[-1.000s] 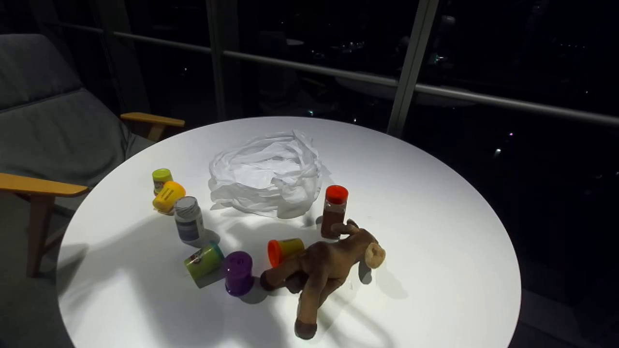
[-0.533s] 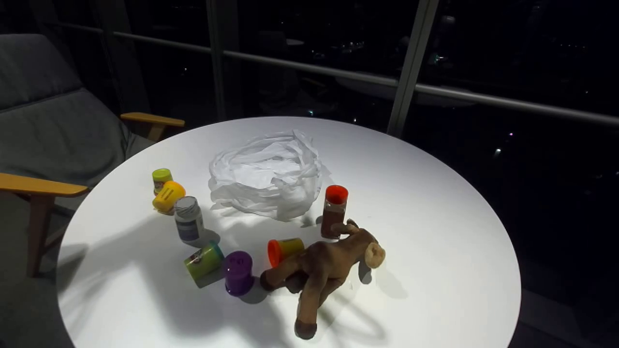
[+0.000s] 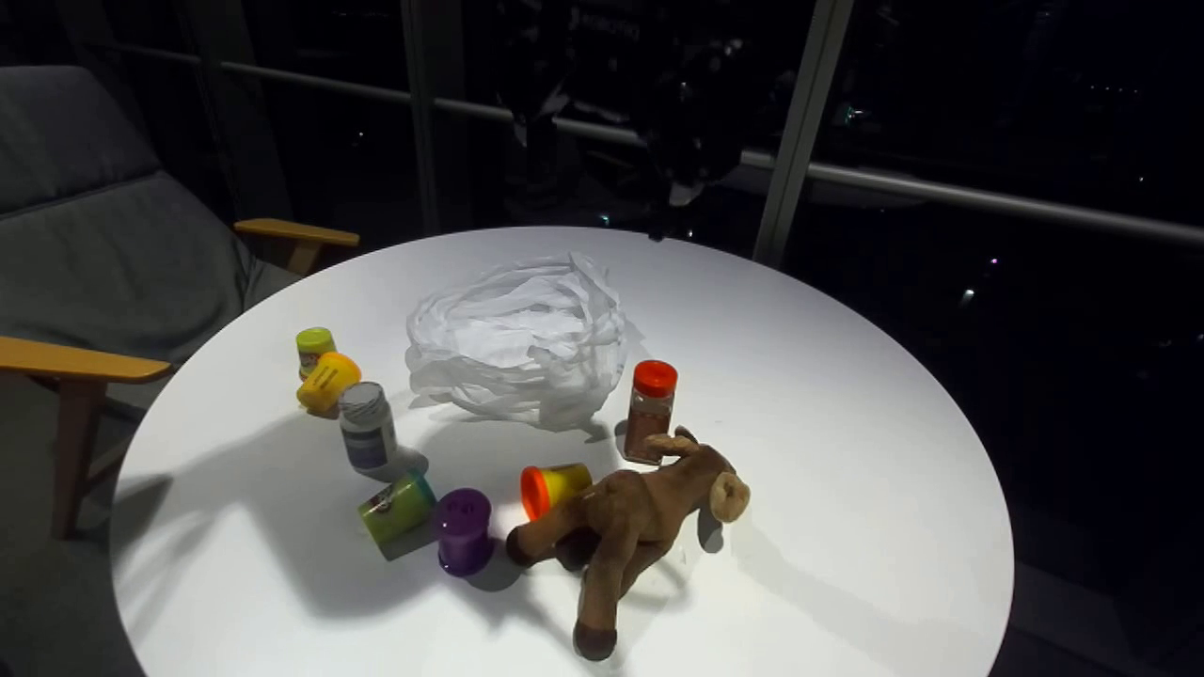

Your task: Put the objects in the plastic

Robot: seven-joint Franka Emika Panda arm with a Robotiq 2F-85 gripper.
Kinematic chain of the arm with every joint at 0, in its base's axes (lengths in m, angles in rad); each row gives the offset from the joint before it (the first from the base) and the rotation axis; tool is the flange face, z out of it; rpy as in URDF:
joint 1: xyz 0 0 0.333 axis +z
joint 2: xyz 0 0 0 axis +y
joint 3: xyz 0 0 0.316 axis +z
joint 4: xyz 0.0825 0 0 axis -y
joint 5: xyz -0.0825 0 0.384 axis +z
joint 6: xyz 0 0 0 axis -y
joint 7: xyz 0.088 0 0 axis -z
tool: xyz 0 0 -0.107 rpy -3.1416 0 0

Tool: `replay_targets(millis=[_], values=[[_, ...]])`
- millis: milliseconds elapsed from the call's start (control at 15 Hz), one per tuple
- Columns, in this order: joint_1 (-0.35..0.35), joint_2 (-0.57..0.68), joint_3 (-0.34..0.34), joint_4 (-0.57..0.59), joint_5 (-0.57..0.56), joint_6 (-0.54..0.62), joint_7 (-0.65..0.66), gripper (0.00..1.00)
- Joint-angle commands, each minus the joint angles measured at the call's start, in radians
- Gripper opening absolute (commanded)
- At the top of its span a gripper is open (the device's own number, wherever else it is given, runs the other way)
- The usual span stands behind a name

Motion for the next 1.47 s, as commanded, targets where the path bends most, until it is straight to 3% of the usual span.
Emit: replay_targets(millis=[0,400,733,1133,1400], values=[[0.004,0.093,0.037,-0.045,-0.031,0.192,0.055,1.0],[0.004,0.317,0.052,0.002,-0.125,0.355,0.079,1.0],[-0.001,0.46,0.075,0.087,-0.127,0.378,0.041,1.0],[0.031,0.58,0.021,0.23,-0.248,0.405,0.072,1.0],[0.004,0.638,0.03,0.31,-0.25,0.392,0.054,1.0]])
